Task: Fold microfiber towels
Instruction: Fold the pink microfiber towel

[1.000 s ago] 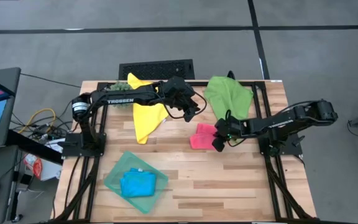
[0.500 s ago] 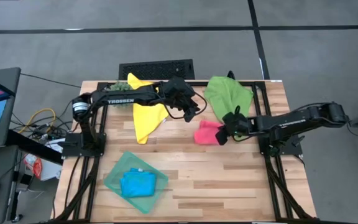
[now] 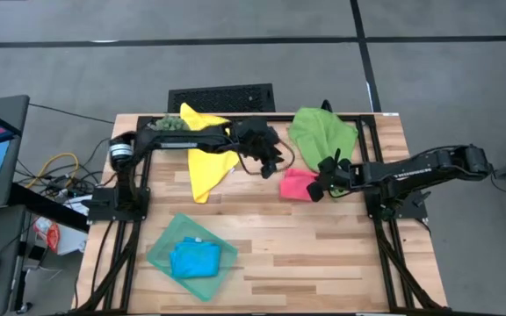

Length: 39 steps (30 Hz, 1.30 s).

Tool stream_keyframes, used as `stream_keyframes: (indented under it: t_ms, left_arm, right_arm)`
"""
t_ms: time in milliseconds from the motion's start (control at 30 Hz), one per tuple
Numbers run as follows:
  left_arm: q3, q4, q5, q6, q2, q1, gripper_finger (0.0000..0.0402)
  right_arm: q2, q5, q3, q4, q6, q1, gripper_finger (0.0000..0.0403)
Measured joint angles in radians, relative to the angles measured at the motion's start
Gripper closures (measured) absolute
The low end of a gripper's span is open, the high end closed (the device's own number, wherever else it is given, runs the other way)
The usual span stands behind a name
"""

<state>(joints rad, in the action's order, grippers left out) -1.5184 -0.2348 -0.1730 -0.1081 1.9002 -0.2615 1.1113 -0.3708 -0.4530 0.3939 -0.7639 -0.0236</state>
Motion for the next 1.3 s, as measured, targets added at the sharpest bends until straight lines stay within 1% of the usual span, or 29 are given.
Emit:
stream_keyframes:
  t_ms: [33,100,133,200,233,333,467,600,800,867,1000,1167,1300]
  left_arm:
    - [0.005,0.068,-0.024,0.000,0.024,0.000,0.0284]
    - [0.021,0.119,-0.092,-0.006,0.074,0.001,0.0286]
    - [0.021,0.176,-0.125,-0.007,0.101,0.000,0.0290]
    - [0.022,0.237,-0.183,-0.023,0.157,-0.003,0.0301]
    - [0.021,0.297,-0.201,-0.036,0.180,-0.005,0.0308]
    - [0.008,0.365,-0.232,-0.081,0.241,-0.012,0.0331]
    - [-0.004,0.327,-0.241,-0.125,0.312,-0.015,0.0359]
    - [-0.006,0.328,-0.230,-0.140,0.326,-0.018,0.0377]
    - [-0.006,0.310,-0.223,-0.144,0.327,-0.020,0.0385]
    - [-0.015,0.304,-0.230,-0.174,0.327,-0.022,0.0385]
    - [-0.055,0.295,-0.311,-0.258,0.326,-0.038,0.0385]
    - [-0.109,0.295,-0.478,-0.339,0.324,-0.048,0.0385]
    - [-0.118,0.279,-0.597,-0.312,0.323,-0.014,0.0392]
  right_arm:
    - [0.002,-0.002,0.000,0.000,-0.004,-0.001,0.0394]
    - [-0.010,-0.002,0.001,0.018,-0.011,0.001,0.0395]
    - [-0.010,-0.004,-0.001,0.015,-0.020,0.003,0.0396]
    - [-0.019,-0.009,0.001,0.035,-0.031,0.005,0.0396]
    - [-0.021,-0.013,0.001,0.036,-0.033,0.005,0.0395]
    - [-0.028,-0.016,0.000,0.053,-0.042,0.005,0.0394]
    - [-0.026,-0.024,0.000,0.074,-0.058,0.005,0.0395]
    - [-0.008,-0.040,0.000,0.116,-0.095,-0.007,0.0394]
    - [0.041,-0.057,0.000,0.106,-0.095,-0.027,0.0394]
    - [0.065,-0.055,0.000,0.107,-0.094,-0.033,0.0393]
    - [0.124,-0.050,0.000,0.087,-0.092,-0.040,0.0393]
    - [0.167,-0.048,0.000,0.052,-0.093,-0.040,0.0392]
    - [0.172,-0.047,0.000,0.053,-0.092,-0.048,0.0392]
